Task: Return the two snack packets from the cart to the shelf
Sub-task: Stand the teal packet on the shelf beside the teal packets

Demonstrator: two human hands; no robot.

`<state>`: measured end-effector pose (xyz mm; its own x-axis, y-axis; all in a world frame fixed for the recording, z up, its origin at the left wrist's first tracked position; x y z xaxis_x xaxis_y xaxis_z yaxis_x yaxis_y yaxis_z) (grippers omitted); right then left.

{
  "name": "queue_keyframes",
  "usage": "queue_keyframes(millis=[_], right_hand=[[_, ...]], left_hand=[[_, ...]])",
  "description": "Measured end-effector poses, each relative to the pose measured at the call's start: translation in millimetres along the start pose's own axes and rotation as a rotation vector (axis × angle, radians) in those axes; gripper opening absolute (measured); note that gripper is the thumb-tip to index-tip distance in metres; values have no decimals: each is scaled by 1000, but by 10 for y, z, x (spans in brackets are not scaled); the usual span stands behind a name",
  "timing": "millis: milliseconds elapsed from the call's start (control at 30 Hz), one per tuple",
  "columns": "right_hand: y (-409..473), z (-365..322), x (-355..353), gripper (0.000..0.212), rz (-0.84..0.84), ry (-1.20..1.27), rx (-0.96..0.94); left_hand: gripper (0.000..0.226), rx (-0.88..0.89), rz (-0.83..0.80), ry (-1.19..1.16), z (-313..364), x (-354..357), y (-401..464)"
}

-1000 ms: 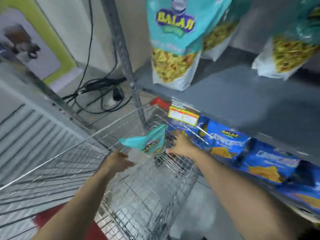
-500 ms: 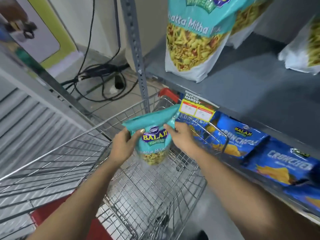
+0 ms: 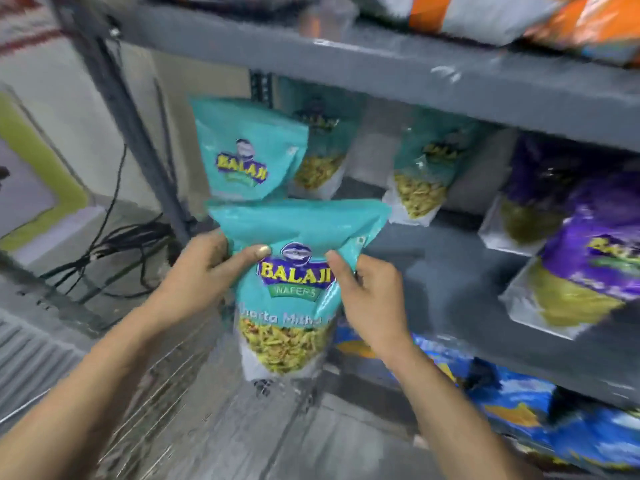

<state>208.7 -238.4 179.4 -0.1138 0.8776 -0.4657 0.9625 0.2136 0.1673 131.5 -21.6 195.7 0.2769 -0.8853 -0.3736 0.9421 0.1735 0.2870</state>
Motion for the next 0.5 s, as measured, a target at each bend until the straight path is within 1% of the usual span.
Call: queue_keyframes(millis=[33, 67, 200, 267, 333, 367, 400, 467, 500], right_hand=[[112, -13, -164, 59, 31, 10, -8], [235, 0, -319, 59, 62, 21, -10], [744, 140, -766, 58, 163, 81, 5], [965, 235, -882, 61, 199, 61, 14], [1119, 359, -929, 62, 220, 45, 38], [1192, 447, -926, 62, 221, 27, 63], [1243, 513, -924, 61, 212, 5, 91], [1339, 593, -939, 53, 170, 18, 150], [1385, 591, -960, 46, 150, 53, 170]], left_hand=[[36, 52, -13, 44, 88, 90, 184], [35, 93, -24, 86, 164, 187, 377], [27, 169, -61, 146, 428, 640, 1070], [42, 163, -69, 166, 350, 808, 1415], [67, 125, -101, 198, 62, 918, 1721], [72, 105, -141, 184, -53, 977, 1812], [66, 60, -168, 168, -118, 1036, 1864], [29, 33, -149, -7, 17, 1137, 1835], [21, 34, -129, -97, 91, 1152, 1843]])
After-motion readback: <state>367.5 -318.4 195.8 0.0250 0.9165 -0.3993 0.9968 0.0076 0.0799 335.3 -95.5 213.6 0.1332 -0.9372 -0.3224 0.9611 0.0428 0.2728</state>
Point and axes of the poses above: each hand's wrist, its own y-axis towards the middle knuckle, its own x-axis out of the palm, z = x × y, the point moved 1 cm from there along y, towards the middle knuckle, and after that the axes turned 11 degrees about x, right-handed, at the moved point
